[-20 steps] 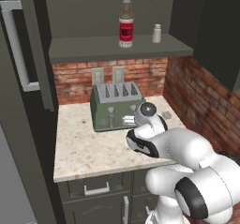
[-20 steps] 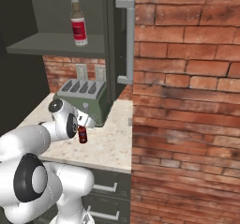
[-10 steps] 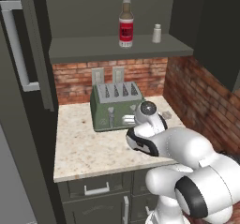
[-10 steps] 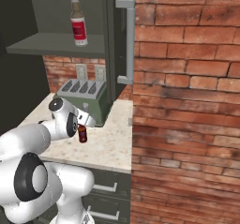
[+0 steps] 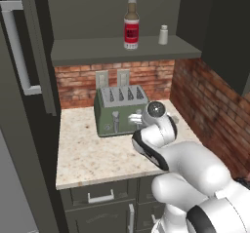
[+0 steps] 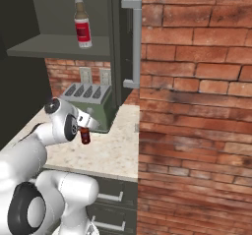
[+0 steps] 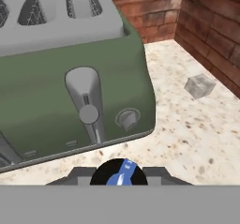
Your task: Pick the syrup bottle and condiment bottle from the counter and place them in the cabinet.
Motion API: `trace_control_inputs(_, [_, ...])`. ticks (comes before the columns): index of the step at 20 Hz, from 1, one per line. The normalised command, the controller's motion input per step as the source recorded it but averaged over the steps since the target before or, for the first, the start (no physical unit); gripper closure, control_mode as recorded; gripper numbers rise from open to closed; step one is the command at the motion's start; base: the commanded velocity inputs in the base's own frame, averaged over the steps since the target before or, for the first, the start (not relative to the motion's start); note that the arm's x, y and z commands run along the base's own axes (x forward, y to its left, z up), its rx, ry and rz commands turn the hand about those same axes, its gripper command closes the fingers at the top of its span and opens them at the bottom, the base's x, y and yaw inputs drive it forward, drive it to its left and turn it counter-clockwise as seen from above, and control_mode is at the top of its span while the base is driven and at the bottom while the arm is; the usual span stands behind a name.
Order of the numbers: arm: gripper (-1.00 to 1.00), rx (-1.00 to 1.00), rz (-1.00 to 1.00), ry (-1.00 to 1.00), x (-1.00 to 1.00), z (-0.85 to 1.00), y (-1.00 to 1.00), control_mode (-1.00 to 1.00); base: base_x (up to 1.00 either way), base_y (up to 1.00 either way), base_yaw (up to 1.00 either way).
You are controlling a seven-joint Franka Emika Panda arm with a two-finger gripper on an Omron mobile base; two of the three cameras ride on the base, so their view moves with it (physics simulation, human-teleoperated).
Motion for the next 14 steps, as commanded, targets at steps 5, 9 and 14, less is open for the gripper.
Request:
trace_control_inputs(5, [1.00,0.00,-0.09,0.00,-0.12,0.63,0.00,-1.00,0.00,0.00,0.00])
trace_control_inputs(9, [1.00,0.00,-0.12,0.00,-0.01,0.67,0.01,-1.00,0.00,0.00,0.00])
trace_control_inputs(14, [1.00,0.00,-0.16,0.00,0.00,0.60,0.00,-1.00,0.00,0.00,0.00])
